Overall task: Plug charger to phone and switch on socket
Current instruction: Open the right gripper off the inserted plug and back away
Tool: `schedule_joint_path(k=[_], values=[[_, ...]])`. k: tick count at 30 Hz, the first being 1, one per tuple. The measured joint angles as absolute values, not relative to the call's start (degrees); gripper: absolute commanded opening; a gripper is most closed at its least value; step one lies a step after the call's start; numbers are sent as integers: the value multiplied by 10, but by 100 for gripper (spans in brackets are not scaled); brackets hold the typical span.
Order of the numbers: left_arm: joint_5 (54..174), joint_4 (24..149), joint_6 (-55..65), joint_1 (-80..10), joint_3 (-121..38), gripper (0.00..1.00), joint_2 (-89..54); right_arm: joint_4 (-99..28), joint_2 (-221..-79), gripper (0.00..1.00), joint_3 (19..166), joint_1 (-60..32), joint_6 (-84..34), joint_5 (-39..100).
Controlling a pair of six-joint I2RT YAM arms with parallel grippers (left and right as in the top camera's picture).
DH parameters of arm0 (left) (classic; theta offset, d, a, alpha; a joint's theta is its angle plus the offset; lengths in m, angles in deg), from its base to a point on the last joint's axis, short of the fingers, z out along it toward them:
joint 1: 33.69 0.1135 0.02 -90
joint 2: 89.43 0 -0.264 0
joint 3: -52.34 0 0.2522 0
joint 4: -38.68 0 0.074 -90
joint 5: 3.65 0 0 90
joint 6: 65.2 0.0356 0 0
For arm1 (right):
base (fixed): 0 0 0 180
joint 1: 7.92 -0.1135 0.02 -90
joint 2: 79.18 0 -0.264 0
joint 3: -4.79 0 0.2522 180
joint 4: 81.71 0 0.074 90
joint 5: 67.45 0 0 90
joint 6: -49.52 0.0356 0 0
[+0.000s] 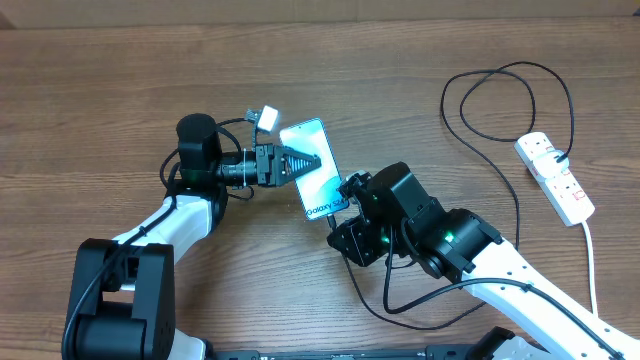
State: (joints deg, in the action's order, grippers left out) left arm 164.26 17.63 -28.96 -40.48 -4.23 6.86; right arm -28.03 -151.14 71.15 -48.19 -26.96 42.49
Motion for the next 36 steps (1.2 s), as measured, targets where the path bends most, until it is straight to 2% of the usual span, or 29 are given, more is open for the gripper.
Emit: schedule_joint_path(k=[8,10,24,36], values=[[1612,208,-290,-405,-42,4,69,-290,-1511,33,711,-482,-270,425],[1610,208,-290,-405,-42,4,69,-295,-1511,29,711,-482,-270,425],[1613,209,-291,-409,-42,4,69,-299,-1512,29,711,-482,-270,404],[1613,210,-301,-409,-42,4,69,-300,-1544,14,711,-482,-270,401]])
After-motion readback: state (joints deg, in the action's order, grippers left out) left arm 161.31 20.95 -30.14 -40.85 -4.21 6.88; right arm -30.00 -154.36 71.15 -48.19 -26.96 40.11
